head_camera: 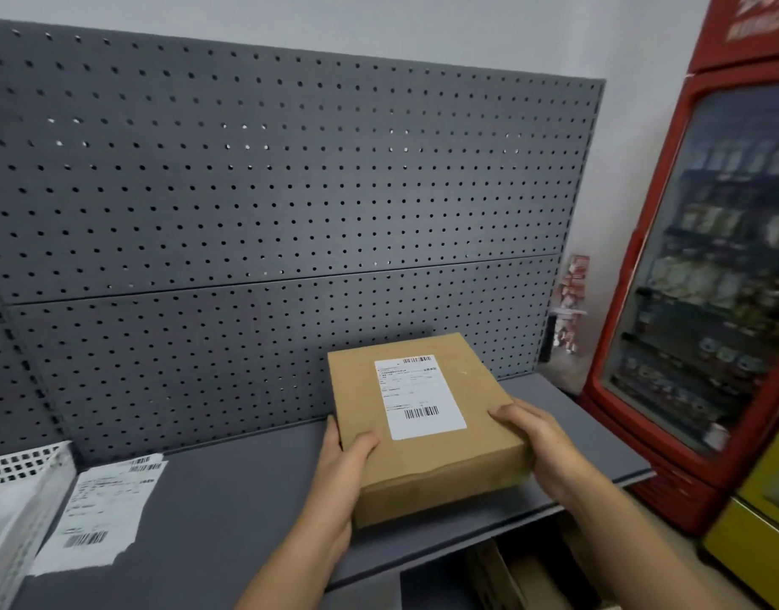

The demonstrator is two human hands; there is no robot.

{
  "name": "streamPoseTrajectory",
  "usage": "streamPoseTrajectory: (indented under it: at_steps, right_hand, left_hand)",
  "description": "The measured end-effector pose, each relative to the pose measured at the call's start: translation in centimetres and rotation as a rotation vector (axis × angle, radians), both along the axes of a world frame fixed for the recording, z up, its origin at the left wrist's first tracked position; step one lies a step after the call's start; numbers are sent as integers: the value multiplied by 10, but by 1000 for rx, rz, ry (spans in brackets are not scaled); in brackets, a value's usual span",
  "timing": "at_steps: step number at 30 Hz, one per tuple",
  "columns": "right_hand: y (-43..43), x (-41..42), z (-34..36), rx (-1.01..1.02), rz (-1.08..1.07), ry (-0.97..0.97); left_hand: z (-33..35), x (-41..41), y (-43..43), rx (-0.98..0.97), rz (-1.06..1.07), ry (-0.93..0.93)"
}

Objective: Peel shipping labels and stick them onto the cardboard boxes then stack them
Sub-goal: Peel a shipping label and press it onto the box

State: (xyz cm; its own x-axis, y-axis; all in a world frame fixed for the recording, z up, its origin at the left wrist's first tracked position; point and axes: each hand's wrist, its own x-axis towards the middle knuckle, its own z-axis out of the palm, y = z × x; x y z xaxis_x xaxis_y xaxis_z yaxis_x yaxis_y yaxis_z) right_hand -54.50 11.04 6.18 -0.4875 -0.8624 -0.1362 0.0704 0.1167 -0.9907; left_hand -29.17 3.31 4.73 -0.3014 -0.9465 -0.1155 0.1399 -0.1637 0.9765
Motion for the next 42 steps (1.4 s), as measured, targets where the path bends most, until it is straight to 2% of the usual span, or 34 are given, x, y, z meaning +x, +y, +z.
streamPoseTrajectory:
  at_steps: [6,11,16,23,31,38,42]
  right_hand:
    - [18,-70,-9,38,-56,27]
    - [26,-119,-16,66,-75,50]
    - [19,-154,-29,100,-94,55]
    - [0,-181,-41,127,-145,43]
    - [-3,-180,-43,132,-99,66]
    - [5,-176,-41,10,-93,254]
    - [7,-176,-38,10,-84,375]
  left_hand:
    - [-11,-62,6,-4,-75,-37]
    - [-16,-112,12,66,-149,-34]
    - [-18,-150,8,86,-141,-36]
    - [-32,-176,2,100,-77,-88]
    - [-47,-179,-3,69,-65,-163]
    - [-60,-183,-6,-14,-31,-239]
    - [-64,-186,-8,-32,-27,-252]
